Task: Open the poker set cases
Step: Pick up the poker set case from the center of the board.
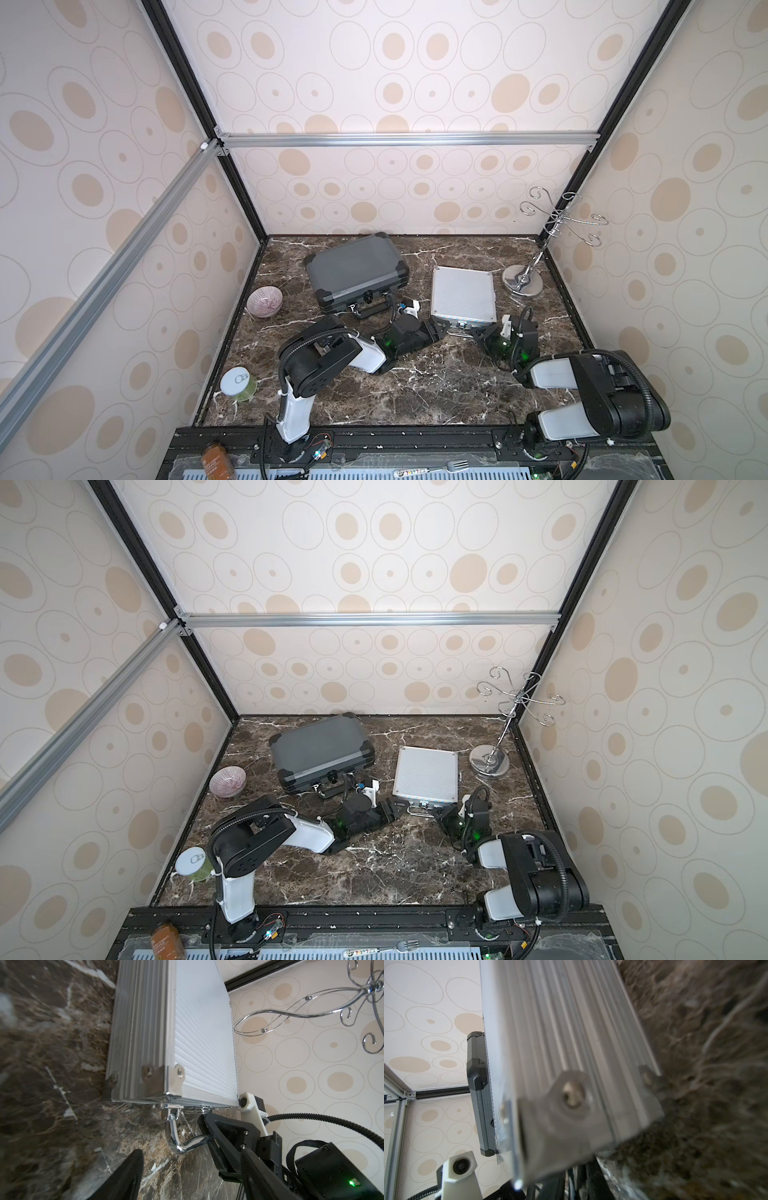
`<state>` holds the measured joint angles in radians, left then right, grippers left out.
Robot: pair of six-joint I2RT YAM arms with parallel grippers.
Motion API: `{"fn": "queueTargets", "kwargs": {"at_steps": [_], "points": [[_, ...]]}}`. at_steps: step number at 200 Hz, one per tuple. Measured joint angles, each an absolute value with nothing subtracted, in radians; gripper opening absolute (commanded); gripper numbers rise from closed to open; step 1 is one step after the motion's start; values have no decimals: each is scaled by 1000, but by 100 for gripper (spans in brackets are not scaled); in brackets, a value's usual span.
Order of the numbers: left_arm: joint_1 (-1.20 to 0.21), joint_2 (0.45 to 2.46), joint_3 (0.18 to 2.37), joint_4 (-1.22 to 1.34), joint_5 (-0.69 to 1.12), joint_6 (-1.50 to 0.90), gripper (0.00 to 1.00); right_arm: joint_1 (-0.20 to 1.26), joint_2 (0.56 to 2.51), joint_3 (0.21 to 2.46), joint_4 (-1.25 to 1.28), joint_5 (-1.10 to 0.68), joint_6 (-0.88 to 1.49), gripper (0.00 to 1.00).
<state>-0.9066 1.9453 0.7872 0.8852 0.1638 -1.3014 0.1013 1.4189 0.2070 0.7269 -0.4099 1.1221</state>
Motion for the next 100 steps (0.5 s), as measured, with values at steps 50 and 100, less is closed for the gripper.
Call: {"fn": "queueTargets", "kwargs": {"at_steps": [50, 100], "points": [[-915, 2023, 785, 950, 167, -1383, 62, 116, 1342, 229, 669, -383, 1116, 17], [-916, 2059, 793, 1010, 161, -1433, 59, 121, 1353, 233, 667, -380, 1118, 17]]}}
